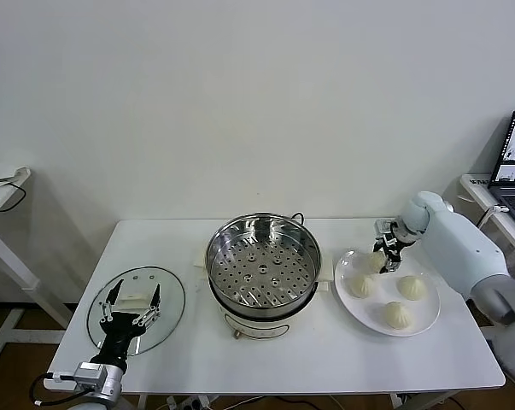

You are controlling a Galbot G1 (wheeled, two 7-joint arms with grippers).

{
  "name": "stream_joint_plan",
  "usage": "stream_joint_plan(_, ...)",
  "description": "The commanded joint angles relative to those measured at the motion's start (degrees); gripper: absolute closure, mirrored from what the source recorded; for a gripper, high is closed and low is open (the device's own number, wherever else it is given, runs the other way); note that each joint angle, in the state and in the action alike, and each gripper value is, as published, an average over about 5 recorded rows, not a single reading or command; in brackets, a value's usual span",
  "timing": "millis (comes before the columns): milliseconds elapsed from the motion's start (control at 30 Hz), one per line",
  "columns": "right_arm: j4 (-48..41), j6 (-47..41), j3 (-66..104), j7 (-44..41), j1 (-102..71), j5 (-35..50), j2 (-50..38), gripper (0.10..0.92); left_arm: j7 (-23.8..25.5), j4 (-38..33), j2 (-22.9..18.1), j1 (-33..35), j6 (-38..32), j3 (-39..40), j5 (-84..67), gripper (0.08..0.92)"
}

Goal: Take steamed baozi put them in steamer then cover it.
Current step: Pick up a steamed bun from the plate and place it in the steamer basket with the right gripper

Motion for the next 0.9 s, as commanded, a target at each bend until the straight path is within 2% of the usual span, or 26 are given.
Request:
stream_joint_plan(33, 19.16, 2.68, -12.51, -2.49, 9.82, 12.63, -12.27, 0.34, -0.09, -0.52, 0.13, 0.11, 0.12, 0.15, 0.07, 0.177)
stream_joint_plan(200, 28.15, 11.63, -21.45, -4.75, 20.68, 16.48, -15.4, 0.35, -0.13, -0.74, 0.3, 0.29, 0.19, 0.33, 0.17, 0.177)
stream_joint_plan(367, 35.52, 18.9, -30.79, -6.1, 33.27, 18.28, -13.71, 0.355, -0.07, -1.05, 0.61, 0.71, 0.14, -0.17, 0.2, 0.177)
stream_joint_plan(633, 41.21, 26.08, -39.94, -4.03, 43.12, 19.35, -3.32, 0.355, 0.12, -1.49, 0.88, 1.06, 0.13, -1.62, 0.11, 0.177)
stream_joint_plan(900, 40.3, 29.07, -42.96, -1.41, 43.98, 17.36, 7.59, 0.361, 0.51, -1.38, 1.1, 1.1, 0.16, -3.2, -0.28, 0.177)
